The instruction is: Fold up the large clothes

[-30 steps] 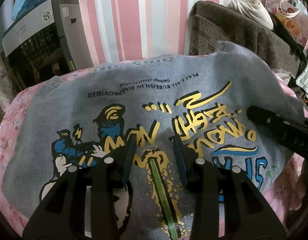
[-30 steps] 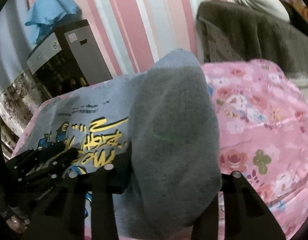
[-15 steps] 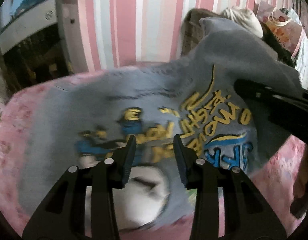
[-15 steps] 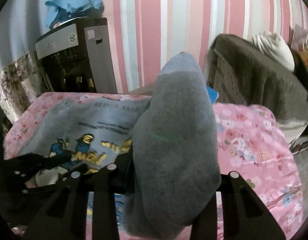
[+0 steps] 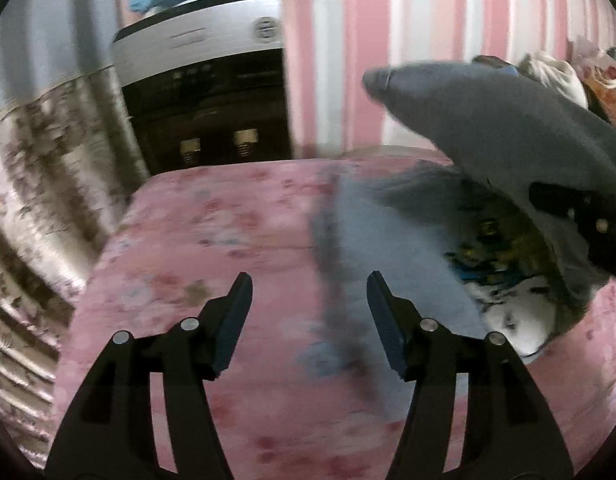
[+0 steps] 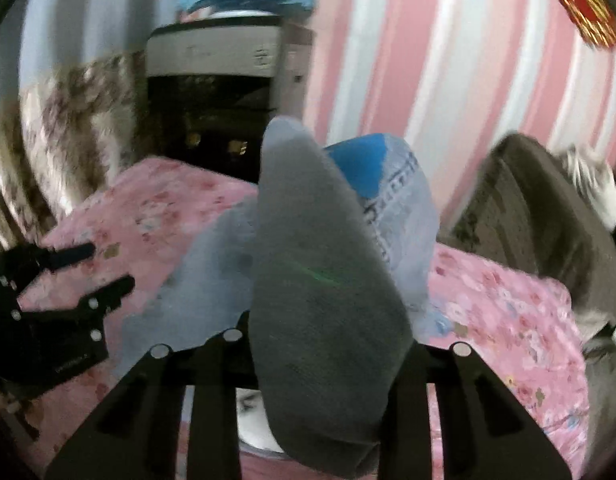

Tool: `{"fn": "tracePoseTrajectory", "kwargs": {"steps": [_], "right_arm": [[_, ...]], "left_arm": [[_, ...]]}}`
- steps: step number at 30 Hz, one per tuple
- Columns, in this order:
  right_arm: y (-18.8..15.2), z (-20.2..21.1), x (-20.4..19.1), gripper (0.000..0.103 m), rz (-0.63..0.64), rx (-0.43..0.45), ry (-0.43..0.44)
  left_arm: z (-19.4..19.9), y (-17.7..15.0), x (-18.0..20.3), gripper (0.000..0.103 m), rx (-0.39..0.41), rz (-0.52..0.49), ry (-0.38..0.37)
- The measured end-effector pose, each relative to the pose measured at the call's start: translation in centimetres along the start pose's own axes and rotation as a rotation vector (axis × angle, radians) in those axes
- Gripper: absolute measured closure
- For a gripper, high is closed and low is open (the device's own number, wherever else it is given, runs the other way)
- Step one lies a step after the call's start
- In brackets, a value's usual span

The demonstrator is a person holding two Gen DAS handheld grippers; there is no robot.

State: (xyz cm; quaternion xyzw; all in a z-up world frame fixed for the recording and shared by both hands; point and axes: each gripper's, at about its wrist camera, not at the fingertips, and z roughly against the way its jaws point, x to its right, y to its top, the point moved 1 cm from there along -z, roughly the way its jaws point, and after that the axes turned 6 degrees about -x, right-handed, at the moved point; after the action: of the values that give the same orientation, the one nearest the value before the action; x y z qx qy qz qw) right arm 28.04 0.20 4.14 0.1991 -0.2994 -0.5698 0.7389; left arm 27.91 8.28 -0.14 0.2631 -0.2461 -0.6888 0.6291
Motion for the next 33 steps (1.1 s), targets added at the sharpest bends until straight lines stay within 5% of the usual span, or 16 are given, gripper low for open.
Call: {"fn": "tracePoseTrajectory", "kwargs": {"steps": [5, 8, 11, 16, 23, 33], "right_arm": [[-2.6, -5.1, -4.5, 0.073, 0.019, -0.120, -0.040], [-3.8, -5.2, -5.6, 0.069, 0.072, -0.076, -0.097], [-3.9, -4.3, -4.5, 0.061, 0.033, -0.068, -0.035], [-4.5, -0.8, -3.7, 0.011, 0.025, 0.001, 0.080], [-6.8, 3.6, -0.8, 0.010, -0.003, 0.077, 0.136], [-8.4, 5.5, 12.0, 0.010, -0.274, 0.114, 0.135]], "left_arm": [[-0.9, -1.2, -3.8, 0.040, -0.025, 0.024, 0.053], [-1.6, -2.2, -4.9, 0.040, -0.048, 0.037, 0.048], [-1.6, -2.8, -4.8, 0.036, -0.053, 0.036, 0.052], [-1.1, -2.8, -4.3, 0.026, -0.039, 0.039, 0.043], [-0.3, -2.6, -3.0, 0.022, -0.022, 0.025, 0.035], [0.7, -1.3, -0.4, 0.021, -0.008, 0.013, -0.003]]}}
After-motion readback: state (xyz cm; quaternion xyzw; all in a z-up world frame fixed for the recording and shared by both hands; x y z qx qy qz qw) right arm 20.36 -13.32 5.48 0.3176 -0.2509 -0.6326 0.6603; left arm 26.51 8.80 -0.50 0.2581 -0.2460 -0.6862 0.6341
